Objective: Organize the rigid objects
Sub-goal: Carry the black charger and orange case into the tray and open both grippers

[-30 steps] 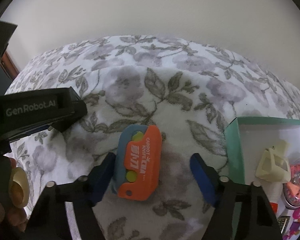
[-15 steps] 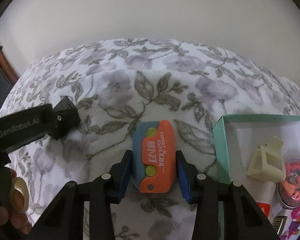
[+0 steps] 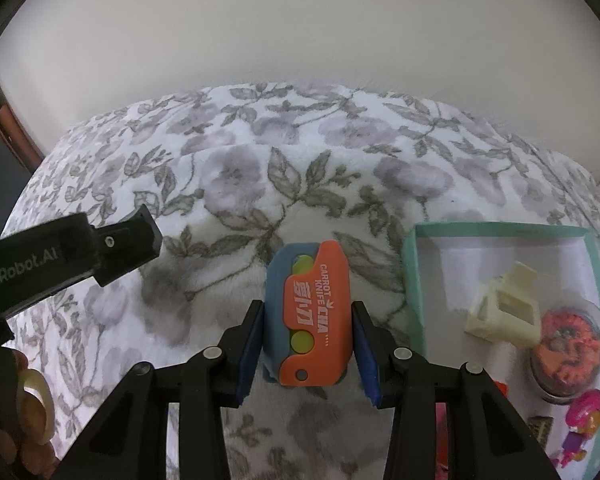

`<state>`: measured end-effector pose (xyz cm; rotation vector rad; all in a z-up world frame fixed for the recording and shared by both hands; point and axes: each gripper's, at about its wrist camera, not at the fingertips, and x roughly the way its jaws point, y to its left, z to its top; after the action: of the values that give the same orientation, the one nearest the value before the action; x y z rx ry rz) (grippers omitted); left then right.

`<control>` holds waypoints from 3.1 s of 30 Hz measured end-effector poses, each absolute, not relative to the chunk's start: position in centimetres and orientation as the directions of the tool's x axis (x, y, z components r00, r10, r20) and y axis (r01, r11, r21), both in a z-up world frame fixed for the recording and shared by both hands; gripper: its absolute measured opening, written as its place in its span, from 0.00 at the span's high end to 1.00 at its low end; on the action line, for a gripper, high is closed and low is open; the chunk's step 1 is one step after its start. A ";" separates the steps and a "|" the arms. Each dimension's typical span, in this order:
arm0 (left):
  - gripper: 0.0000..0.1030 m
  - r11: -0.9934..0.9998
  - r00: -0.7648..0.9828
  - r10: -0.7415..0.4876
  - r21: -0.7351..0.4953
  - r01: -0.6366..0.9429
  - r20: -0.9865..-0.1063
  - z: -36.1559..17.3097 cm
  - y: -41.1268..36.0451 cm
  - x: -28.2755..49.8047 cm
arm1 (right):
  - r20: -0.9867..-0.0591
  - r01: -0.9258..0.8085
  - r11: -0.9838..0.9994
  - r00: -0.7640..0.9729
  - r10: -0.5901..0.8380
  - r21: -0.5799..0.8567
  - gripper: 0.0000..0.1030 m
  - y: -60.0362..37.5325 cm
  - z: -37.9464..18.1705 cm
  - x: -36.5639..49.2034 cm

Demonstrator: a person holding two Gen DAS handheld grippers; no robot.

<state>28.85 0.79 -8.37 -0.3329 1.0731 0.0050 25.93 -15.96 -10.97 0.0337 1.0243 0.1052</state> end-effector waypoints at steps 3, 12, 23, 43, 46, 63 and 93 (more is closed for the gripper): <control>0.30 0.950 0.486 -0.158 -0.266 -0.162 -0.859 -7.4 0.5 28.0 | -0.852 -0.066 0.995 0.515 0.097 0.074 0.57 -16.4 -10.2 25.2; 0.30 0.941 0.507 -0.196 -0.307 -0.144 -0.839 -4.3 -0.6 24.4 | -0.852 -0.038 0.996 0.516 0.086 0.077 0.57 -18.0 -7.4 21.7; 0.30 0.940 0.544 -0.235 -0.331 -0.085 -0.806 -0.8 -2.5 18.7 | -0.842 -0.010 0.998 0.537 0.061 0.067 0.57 -20.2 -3.0 16.5; 0.30 0.937 0.534 -0.319 -0.345 0.055 -0.783 -0.3 -6.9 11.4 | -0.855 0.109 0.992 0.519 -0.005 0.060 0.57 -25.2 -1.9 8.8; 0.30 0.933 0.521 -0.332 -0.354 0.061 -0.786 -0.6 -7.2 11.2 | -0.862 0.122 0.991 0.507 -0.020 0.050 0.57 -25.5 -2.4 8.4; 0.30 0.923 0.423 -0.382 -0.363 0.128 -0.822 -3.4 -11.2 11.5 | -0.904 0.245 0.970 0.415 -0.101 0.004 0.57 -30.8 -6.1 9.4; 0.30 0.887 0.280 -0.444 -0.374 0.269 -0.851 -7.7 -18.1 11.2 | -0.927 0.383 0.923 0.355 -0.116 0.031 0.56 -36.4 -8.2 9.3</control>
<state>11.15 -18.08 -7.68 -0.1688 1.1957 -0.4809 9.31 -36.35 -8.19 0.2602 1.1665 -0.3270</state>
